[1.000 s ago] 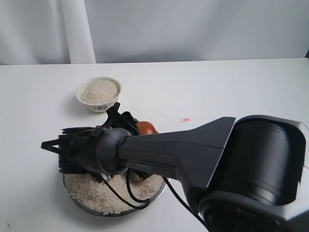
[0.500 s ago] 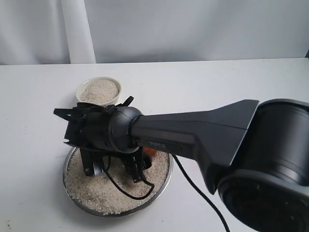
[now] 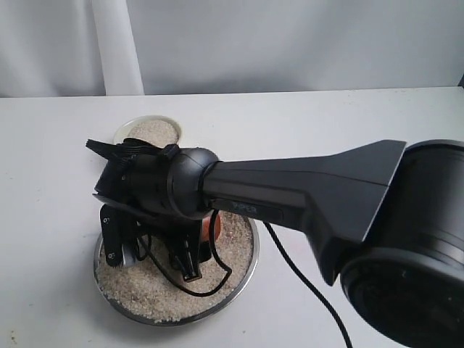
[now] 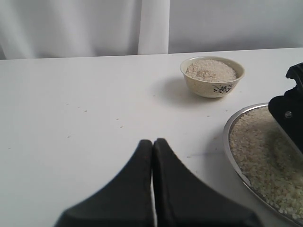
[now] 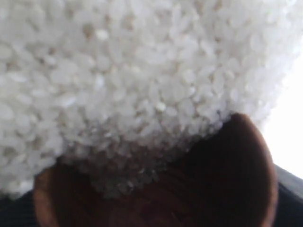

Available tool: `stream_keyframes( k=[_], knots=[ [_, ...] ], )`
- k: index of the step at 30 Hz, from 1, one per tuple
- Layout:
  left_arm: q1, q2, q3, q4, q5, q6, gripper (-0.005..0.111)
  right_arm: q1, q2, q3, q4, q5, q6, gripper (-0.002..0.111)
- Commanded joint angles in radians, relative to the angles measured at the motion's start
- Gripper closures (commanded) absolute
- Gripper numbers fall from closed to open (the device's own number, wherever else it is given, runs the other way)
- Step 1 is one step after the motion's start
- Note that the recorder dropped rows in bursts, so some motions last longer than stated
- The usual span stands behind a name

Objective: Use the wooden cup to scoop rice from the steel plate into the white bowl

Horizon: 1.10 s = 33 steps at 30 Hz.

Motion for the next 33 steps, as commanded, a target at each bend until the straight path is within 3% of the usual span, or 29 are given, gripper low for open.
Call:
stream_keyframes(
  k=[1, 10, 20, 33],
  knots=[
    [-0.006, -0.003, 0.002, 0.001, -0.014, 0.0, 0.107, 0.013, 0.027, 0.009, 0.135, -0.078, -0.005, 0.108],
    [-0.006, -0.003, 0.002, 0.001, -0.014, -0.003, 0.107, -0.002, -0.001, 0.009, 0.197, -0.108, -0.007, 0.108],
    [-0.006, -0.003, 0.002, 0.001, -0.014, -0.001, 0.107, -0.093, -0.095, 0.009, 0.391, -0.175, -0.007, 0.108],
    [-0.006, -0.003, 0.002, 0.001, -0.014, -0.002, 0.107, -0.195, -0.129, 0.009, 0.491, -0.204, -0.011, 0.108]
  ],
)
